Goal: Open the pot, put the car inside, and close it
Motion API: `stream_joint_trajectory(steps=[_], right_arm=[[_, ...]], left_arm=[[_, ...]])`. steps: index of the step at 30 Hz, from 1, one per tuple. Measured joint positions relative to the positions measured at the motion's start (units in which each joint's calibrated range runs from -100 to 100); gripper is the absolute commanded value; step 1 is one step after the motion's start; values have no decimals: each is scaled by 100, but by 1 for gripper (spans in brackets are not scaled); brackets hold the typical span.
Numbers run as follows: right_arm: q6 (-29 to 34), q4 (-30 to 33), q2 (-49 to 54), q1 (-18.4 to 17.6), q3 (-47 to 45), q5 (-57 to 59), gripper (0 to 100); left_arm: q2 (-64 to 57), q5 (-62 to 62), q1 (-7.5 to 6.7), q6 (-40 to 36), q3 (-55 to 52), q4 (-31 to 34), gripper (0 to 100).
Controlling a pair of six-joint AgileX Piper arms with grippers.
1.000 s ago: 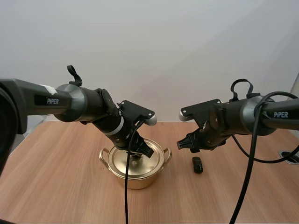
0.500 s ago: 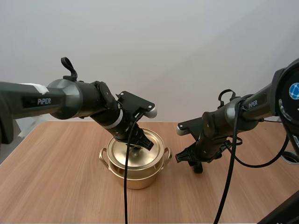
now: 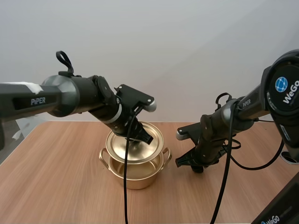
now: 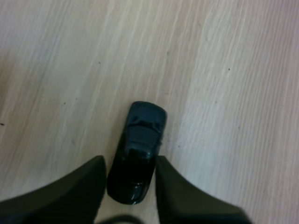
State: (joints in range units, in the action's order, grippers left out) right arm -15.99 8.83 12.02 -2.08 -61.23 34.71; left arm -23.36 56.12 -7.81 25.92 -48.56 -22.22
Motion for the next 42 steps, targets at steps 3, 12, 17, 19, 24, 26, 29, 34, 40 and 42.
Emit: stream_joint_trajectory(steps=[3,12,17,19,24,26,29,34,40,42], right_arm=[[0,-17,0,0,0,0,0],[0,143,117,0,68,164,0],[7,-30,532,0,572,683,0],[-58,-132,731,0,816,905,0],[-522,-533,1195,-166,1357,1301,0],[-776,-827,1280,-291,1528,1442,0],[-1169,-1317,1252,-514,1637,1747,0],[-1914,-2155,1226,-982,1637,2022,0],[-2530,-2753,741,-1371,1646,2343,0],[-2579,-2878,505,-1389,1646,2440,0]], left_arm=[[-308,30,0,-172,309,40,0],[-1414,182,0,-410,1334,316,0],[-1901,182,0,-627,1887,418,0],[-2013,182,0,-649,2045,418,0],[-2061,166,0,-758,2391,418,0],[-2061,166,0,-847,2535,418,0],[-2061,166,0,-939,2776,418,0],[-2061,551,0,-1058,3153,363,0],[-2047,1025,0,-1058,3183,349,0],[-2047,1106,0,-1058,3183,338,0]])
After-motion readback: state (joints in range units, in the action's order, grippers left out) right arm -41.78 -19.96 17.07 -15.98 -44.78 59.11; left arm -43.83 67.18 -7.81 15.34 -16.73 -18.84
